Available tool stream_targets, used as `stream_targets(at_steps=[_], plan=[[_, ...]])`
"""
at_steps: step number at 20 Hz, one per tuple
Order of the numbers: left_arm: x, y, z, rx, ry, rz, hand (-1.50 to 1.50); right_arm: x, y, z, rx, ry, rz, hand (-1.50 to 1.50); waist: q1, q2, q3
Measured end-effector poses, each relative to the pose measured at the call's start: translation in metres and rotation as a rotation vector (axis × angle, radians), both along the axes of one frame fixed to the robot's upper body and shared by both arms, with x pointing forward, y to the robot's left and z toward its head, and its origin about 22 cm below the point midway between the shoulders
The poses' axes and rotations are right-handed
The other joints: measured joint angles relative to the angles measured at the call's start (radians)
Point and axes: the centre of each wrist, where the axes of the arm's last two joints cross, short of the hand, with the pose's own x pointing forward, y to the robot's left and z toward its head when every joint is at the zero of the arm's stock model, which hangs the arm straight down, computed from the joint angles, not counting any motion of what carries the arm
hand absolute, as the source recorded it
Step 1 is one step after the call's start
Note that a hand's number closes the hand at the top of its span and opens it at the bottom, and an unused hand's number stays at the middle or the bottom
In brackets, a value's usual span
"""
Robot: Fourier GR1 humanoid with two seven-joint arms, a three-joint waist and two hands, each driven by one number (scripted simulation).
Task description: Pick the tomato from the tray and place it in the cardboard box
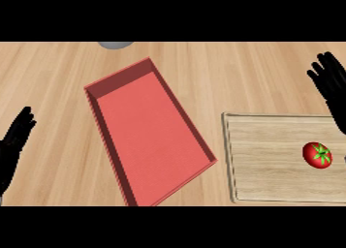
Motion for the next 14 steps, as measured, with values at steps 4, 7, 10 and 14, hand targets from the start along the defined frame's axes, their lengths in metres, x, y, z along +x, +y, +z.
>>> stream_targets(at_steps=[4, 7, 10, 14], plan=[[0.008, -0.014, 0.002, 0.016, -0.001, 0.001, 0.00, 0.006, -0.005, 0.017, 0.046, -0.104, 0.055, -1.50, 0.018, -0.008, -0.010], [0.010, -0.025, 0.000, 0.019, -0.002, 0.020, 0.00, 0.005, -0.022, 0.040, -0.057, -0.193, 0.083, 1.50, 0.015, -0.009, -0.019], [0.011, -0.041, -0.006, -0.004, 0.015, 0.021, 0.00, -0.008, -0.040, 0.020, -0.177, -0.178, -0.066, -1.50, 0.010, -0.010, -0.018], [0.011, -0.056, -0.010, -0.016, 0.039, 0.017, 0.00, -0.022, -0.056, -0.018, -0.096, -0.213, -0.176, -1.50, 0.021, -0.011, -0.016]])
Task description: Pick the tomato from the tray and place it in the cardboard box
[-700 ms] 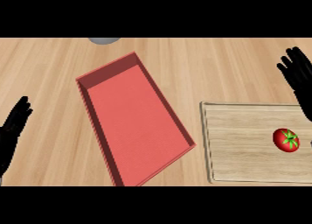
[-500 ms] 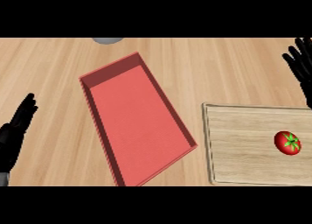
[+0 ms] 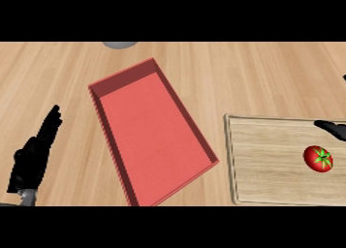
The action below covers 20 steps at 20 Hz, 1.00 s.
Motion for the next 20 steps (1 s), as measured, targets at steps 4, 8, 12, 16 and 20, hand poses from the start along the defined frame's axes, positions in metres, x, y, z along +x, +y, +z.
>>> stream_targets(at_steps=[4, 8, 12, 16, 20], plan=[[0.003, -0.005, -0.003, -0.005, 0.007, -0.003, 0.00, -0.013, -0.024, -0.003, -0.101, -0.002, 0.025, -1.50, 0.006, -0.001, 0.000], [0.002, -0.010, 0.000, -0.003, 0.001, -0.006, 0.00, -0.023, -0.051, 0.020, -0.353, 0.068, 0.071, -1.50, 0.011, -0.001, -0.001], [0.004, -0.008, 0.002, -0.005, -0.001, -0.001, 0.00, -0.029, -0.067, 0.053, -0.591, 0.194, 0.154, -1.50, 0.010, -0.002, -0.002], [0.003, -0.011, 0.001, -0.001, 0.006, -0.007, 0.00, -0.032, -0.067, 0.075, -0.803, 0.358, 0.269, -1.50, 0.011, -0.003, -0.003], [0.003, -0.008, -0.002, 0.002, 0.004, -0.005, 0.00, -0.032, -0.048, 0.080, -0.926, 0.493, 0.364, -1.50, 0.009, -0.004, -0.003]])
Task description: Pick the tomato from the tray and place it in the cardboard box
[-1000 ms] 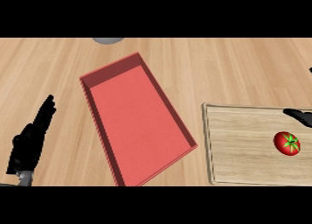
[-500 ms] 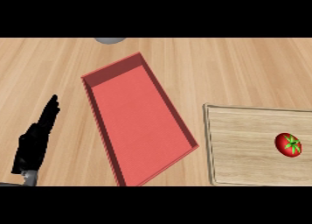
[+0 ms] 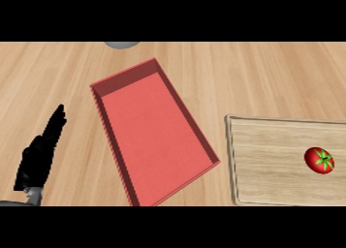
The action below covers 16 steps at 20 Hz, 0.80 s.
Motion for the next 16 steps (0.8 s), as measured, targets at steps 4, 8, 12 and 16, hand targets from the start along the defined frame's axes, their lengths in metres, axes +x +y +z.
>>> stream_targets(at_steps=[4, 8, 12, 16], plan=[[0.004, -0.003, 0.000, -0.006, 0.004, -0.001, 0.00, -0.001, 0.021, 0.000, -0.070, 0.086, 0.019, -1.50, -0.002, 0.000, 0.001], [0.001, -0.003, 0.003, -0.008, 0.003, -0.002, 0.00, -0.004, 0.035, -0.015, -0.119, 0.117, -0.008, -1.50, -0.001, 0.000, 0.001], [0.004, -0.003, 0.010, -0.001, 0.007, -0.005, 0.00, -0.007, 0.047, -0.026, -0.141, 0.126, -0.033, -1.50, -0.001, 0.000, 0.002], [0.002, -0.003, 0.002, -0.005, 0.006, 0.003, 0.00, -0.007, 0.051, -0.027, -0.175, 0.143, -0.053, -1.50, 0.000, 0.001, 0.002]])
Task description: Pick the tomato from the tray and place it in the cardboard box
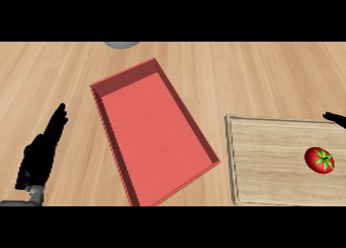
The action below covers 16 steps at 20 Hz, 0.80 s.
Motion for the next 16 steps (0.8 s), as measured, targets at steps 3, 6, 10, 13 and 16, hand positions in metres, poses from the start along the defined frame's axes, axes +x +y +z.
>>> stream_targets(at_steps=[3, 6, 10, 13, 16], plan=[[0.000, -0.003, 0.001, 0.003, 0.002, -0.002, 0.00, -0.006, -0.003, -0.008, -0.023, 0.012, -0.005, -1.50, -0.001, 0.000, 0.000], [-0.004, -0.001, -0.002, 0.001, 0.004, -0.004, 0.00, -0.011, -0.007, -0.021, -0.024, 0.016, -0.014, -1.50, 0.000, 0.000, 0.000], [-0.003, -0.009, -0.007, 0.000, 0.003, -0.006, 0.00, -0.005, 0.001, -0.032, -0.022, 0.017, -0.011, -1.50, 0.001, 0.000, 0.000], [-0.004, -0.009, 0.002, 0.000, 0.004, -0.006, 0.00, -0.006, 0.002, -0.038, -0.019, 0.013, -0.013, -1.50, 0.001, 0.000, 0.000], [-0.007, -0.009, -0.001, -0.004, 0.004, -0.005, 0.00, -0.009, 0.004, -0.040, -0.020, 0.008, -0.019, -1.50, 0.001, 0.000, 0.000]])
